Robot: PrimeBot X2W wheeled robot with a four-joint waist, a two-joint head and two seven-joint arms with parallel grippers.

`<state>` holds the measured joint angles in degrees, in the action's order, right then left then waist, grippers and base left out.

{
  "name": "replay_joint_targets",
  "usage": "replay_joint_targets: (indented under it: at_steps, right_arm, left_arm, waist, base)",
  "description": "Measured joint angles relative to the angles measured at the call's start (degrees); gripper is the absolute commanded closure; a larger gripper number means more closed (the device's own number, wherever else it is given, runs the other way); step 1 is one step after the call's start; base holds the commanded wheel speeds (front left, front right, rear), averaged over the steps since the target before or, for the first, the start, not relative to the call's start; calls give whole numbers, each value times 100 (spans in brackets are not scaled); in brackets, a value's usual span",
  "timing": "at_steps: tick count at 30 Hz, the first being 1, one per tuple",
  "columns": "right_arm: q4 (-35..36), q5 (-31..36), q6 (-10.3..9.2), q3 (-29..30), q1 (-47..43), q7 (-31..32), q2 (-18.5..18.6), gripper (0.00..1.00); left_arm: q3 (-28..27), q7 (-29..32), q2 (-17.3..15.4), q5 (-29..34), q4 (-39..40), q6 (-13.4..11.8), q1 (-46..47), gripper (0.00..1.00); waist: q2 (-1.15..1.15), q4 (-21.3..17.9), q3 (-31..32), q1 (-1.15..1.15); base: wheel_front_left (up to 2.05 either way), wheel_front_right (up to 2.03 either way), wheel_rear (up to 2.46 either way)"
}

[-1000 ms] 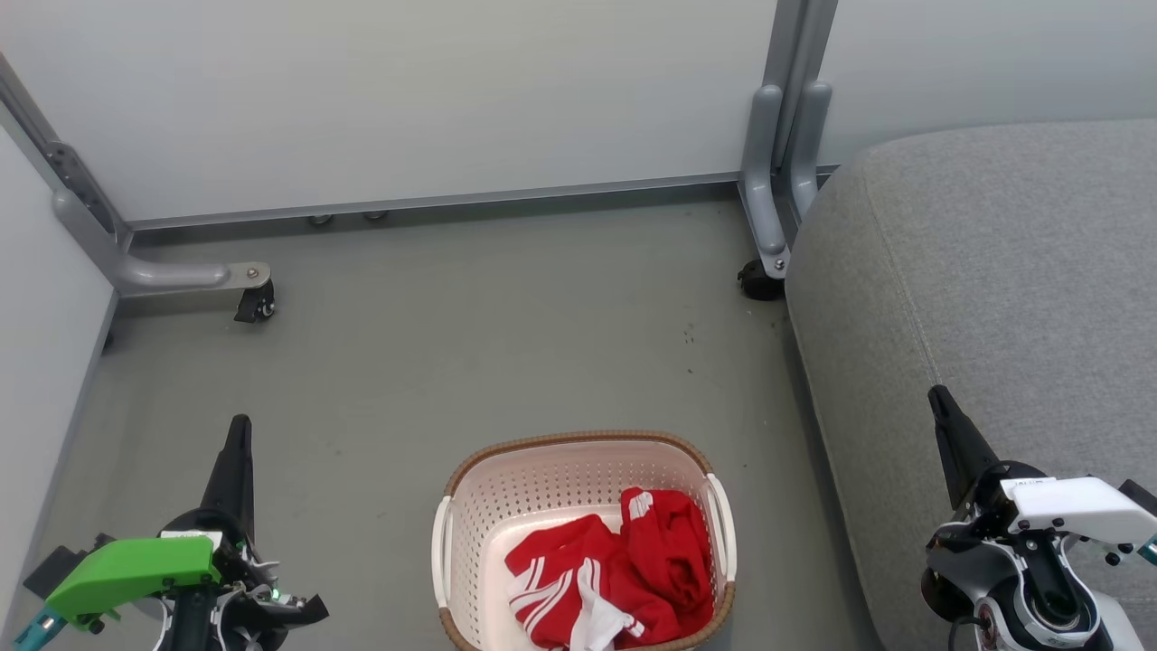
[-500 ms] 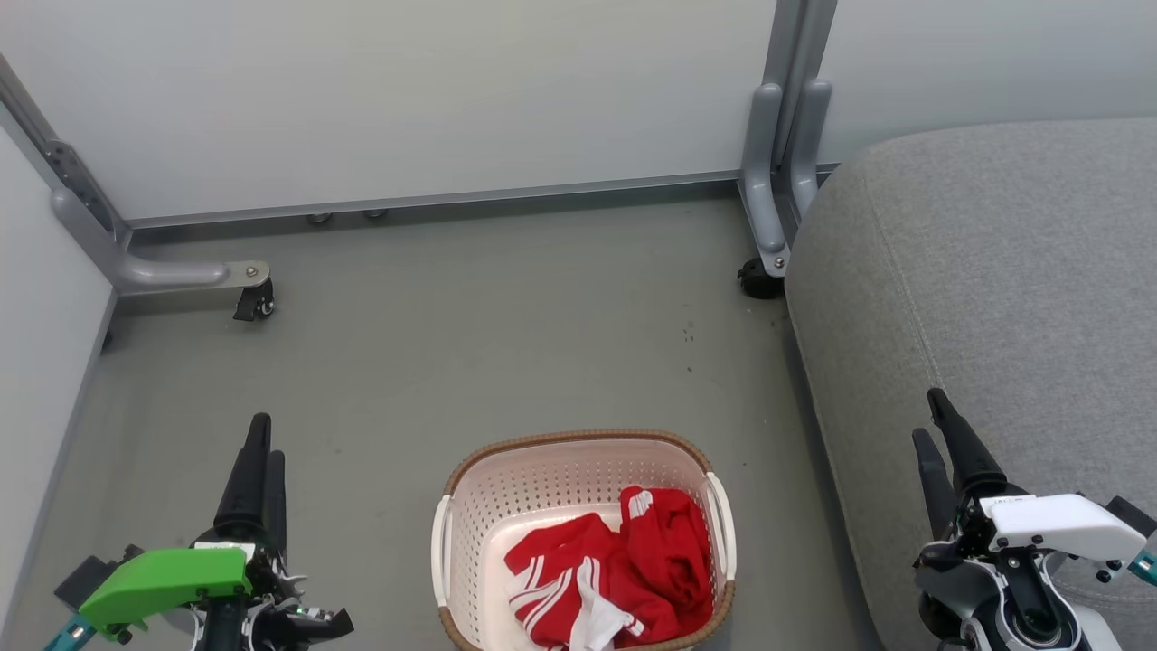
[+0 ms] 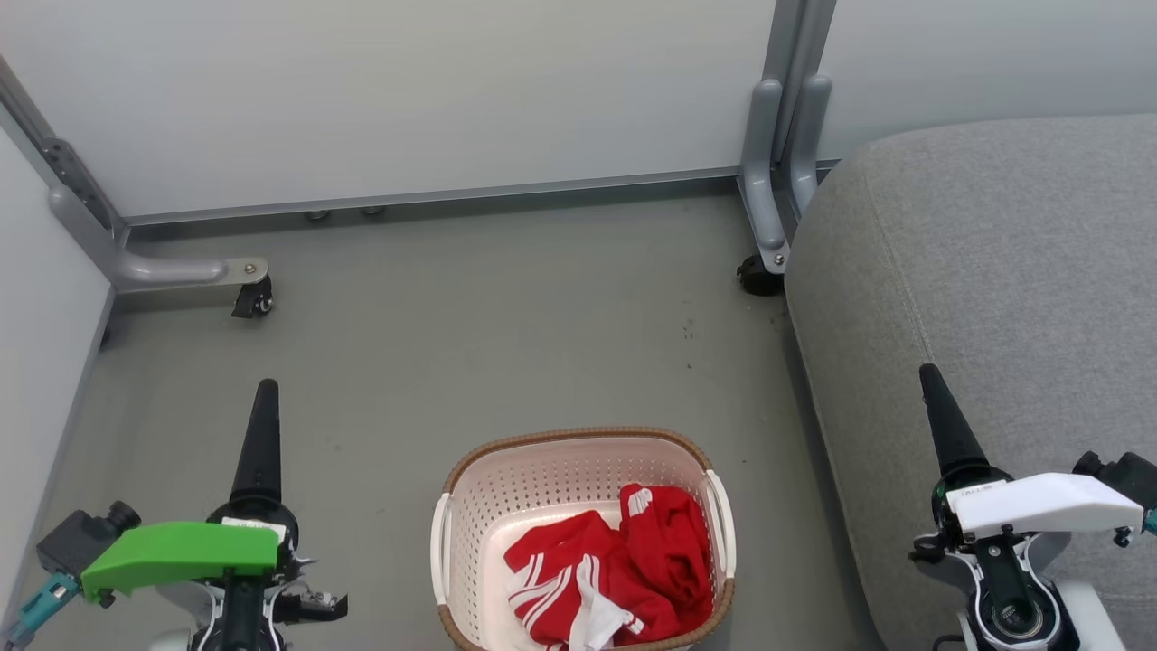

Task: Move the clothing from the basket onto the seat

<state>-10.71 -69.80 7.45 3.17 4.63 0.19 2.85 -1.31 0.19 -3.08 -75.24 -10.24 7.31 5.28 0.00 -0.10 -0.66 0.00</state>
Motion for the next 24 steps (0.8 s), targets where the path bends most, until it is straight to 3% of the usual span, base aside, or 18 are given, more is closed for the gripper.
replay_joint_targets:
  at_steps: [14, 24]
  right_arm:
    - [107, 1806, 0, -187, 0, -302, 71, 0]
    - [96, 2732, 1, -285, 0, -488, 70, 0]
  left_arm:
    - [304, -308, -155, 1678, 80, 0, -1, 0]
    - [347, -489, -172, 2644, 71, 0, -12, 0]
  waist:
    - [0, -20, -17, 0]
    - [0, -42, -23, 0]
  base:
    - [0, 0, 0]
    - [0, 0, 0]
